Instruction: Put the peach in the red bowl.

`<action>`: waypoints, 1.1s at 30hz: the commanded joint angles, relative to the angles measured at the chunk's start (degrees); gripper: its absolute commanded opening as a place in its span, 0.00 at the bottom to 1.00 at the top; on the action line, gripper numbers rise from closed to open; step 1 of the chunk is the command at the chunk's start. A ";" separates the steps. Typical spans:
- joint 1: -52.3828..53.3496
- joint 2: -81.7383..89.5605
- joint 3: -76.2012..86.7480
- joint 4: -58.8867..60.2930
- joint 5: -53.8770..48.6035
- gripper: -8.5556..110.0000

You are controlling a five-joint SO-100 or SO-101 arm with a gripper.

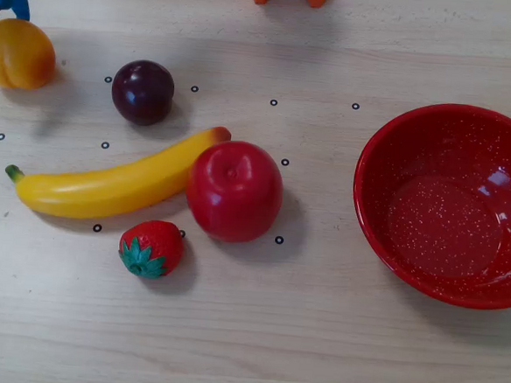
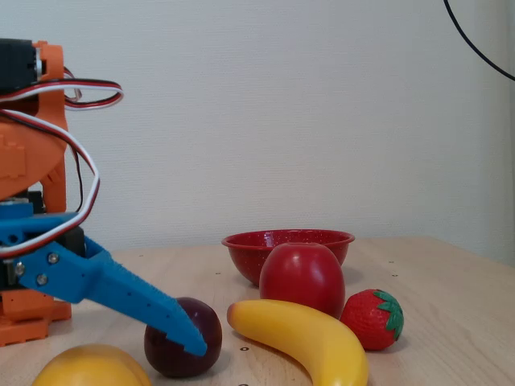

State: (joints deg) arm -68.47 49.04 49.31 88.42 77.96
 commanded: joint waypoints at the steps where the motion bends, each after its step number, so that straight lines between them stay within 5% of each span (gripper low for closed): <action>1: 0.53 2.29 -1.49 -0.88 0.26 0.56; 33: 4.13 -2.02 0.35 -7.21 -2.64 0.56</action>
State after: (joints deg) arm -65.57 44.82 51.24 82.35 76.20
